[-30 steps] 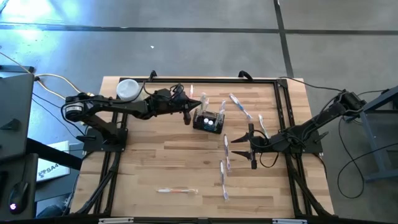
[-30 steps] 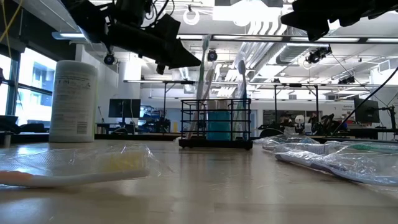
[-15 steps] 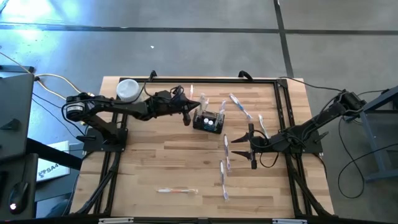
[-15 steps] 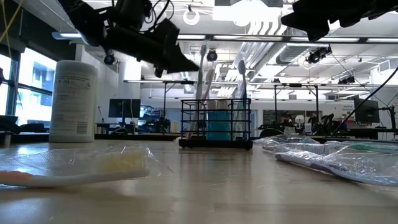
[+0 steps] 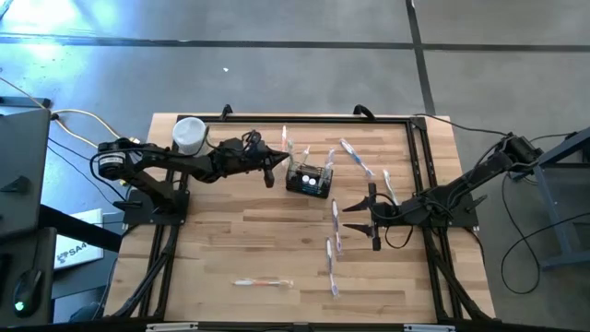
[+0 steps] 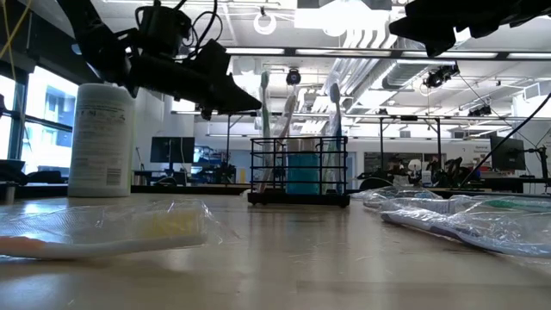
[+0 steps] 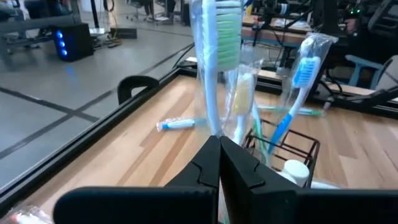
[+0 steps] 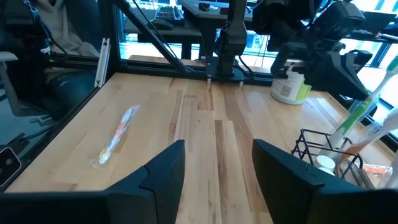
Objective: Pick & Place toothbrushing station
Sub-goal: Put the left green toothbrush into the mesh organizer
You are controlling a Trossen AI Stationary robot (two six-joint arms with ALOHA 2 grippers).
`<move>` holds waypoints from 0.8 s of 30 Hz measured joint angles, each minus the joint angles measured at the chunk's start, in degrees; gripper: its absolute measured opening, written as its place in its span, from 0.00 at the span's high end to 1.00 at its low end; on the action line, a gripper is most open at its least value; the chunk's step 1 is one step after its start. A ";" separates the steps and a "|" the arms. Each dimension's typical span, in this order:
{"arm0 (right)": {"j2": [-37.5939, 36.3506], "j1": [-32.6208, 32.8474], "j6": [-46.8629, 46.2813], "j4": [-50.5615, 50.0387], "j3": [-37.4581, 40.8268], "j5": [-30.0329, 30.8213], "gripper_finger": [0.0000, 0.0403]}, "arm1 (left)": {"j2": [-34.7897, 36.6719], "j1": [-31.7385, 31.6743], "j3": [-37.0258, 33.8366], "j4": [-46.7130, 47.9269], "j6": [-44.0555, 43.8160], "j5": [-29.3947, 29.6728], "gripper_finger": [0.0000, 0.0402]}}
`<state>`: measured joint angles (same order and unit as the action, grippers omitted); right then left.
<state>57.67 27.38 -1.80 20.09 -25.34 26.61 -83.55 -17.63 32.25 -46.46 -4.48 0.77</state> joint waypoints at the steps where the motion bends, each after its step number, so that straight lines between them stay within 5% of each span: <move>1: 0.00 0.00 0.04 0.01 0.00 0.00 0.55 | 0.00 0.00 0.00 -0.28 0.15 -0.27 1.00; 24: 0.00 0.00 0.25 1.05 0.00 0.00 0.55 | -4.06 3.10 0.26 -2.02 10.03 -1.75 1.00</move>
<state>57.67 27.38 -1.54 21.13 -25.34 26.61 -87.61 -14.53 32.51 -48.48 5.55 -0.97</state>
